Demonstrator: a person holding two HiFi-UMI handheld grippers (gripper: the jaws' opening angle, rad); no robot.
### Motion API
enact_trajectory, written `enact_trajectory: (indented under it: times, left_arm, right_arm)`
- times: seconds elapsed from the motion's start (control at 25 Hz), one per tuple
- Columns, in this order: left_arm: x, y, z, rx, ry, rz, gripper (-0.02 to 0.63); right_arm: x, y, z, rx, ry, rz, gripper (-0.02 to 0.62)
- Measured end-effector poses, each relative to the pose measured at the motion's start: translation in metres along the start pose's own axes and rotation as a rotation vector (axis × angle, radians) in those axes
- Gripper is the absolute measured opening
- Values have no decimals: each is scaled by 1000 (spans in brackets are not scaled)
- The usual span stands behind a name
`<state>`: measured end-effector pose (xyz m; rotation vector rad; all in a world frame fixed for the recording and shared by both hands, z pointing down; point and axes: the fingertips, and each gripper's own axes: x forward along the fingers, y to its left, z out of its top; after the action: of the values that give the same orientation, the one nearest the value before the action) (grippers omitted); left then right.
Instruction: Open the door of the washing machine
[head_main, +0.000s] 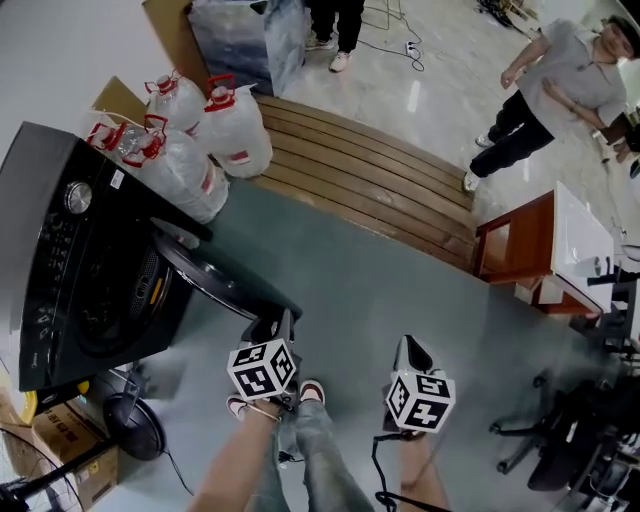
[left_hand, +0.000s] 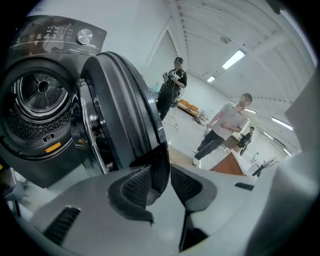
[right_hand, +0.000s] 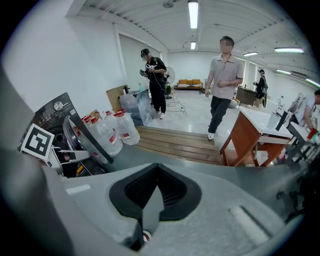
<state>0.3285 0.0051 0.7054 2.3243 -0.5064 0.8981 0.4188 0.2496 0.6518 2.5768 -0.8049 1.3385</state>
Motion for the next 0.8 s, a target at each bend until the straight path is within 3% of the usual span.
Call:
enact_trajectory:
  times: [0.16, 0.44, 0.68, 0.8]
  left_arm:
    - [-5, 1, -4, -12, 24, -16, 146]
    - [-34, 2, -3, -150, 32, -49, 161]
    - [-96, 33, 19, -198, -55, -1, 161]
    - [-136, 54, 37, -185, -120, 30, 156]
  right_arm:
    - [-6, 14, 3, -12, 6, 21, 5]
    - [-15, 52, 24, -63, 4, 74, 6]
    - [-27, 115, 39, -158, -2, 171, 6]
    - [-37, 155, 46, -212, -18, 235, 5]
